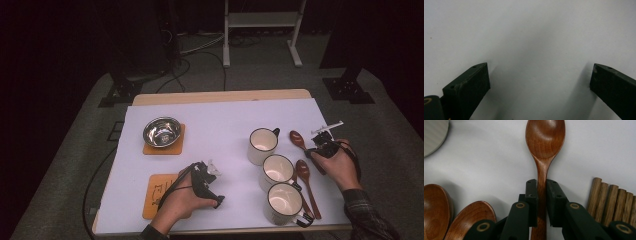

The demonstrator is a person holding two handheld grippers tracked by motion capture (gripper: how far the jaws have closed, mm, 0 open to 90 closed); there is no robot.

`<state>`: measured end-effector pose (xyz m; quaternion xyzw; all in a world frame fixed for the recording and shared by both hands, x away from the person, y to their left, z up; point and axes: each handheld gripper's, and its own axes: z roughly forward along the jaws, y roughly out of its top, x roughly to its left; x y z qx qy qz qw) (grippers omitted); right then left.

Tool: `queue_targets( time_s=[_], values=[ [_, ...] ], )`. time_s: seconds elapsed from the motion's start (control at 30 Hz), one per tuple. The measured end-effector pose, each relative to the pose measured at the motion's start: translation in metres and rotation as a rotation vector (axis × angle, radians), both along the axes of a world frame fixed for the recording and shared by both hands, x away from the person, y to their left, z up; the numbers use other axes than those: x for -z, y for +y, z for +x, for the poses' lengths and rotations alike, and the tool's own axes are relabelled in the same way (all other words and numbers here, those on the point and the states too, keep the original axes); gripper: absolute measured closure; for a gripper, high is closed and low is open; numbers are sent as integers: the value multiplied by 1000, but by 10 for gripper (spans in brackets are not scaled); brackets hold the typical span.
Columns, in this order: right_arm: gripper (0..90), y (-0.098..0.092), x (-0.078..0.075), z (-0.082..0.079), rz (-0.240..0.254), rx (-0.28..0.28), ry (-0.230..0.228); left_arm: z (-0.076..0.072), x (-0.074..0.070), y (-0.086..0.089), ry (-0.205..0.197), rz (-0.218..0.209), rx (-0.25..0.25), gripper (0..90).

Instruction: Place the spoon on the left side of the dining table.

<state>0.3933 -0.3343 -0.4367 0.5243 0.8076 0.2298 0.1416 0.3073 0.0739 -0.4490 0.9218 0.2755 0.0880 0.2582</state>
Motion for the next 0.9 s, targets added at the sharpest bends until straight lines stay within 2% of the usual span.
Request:
queue_targets(
  time_s=[0.3,0.47,0.57,0.7,0.9],
  values=[
    [803,0,0,-1,-1,8,-11,0,0,0,0,-3,-1,13],
    [804,-2,1,-2,17,13,-11,-1,0,1,-5,-8,4,13],
    [804,-4,1,-2,34,12,-15,-1,1,3,-14,-20,5,13],
    [804,-8,-2,-3,48,22,-34,-4,4,7,-37,-56,6,13],
    [805,-13,-11,-5,79,23,-64,-5,5,9,-49,-74,6,13]
  ],
)
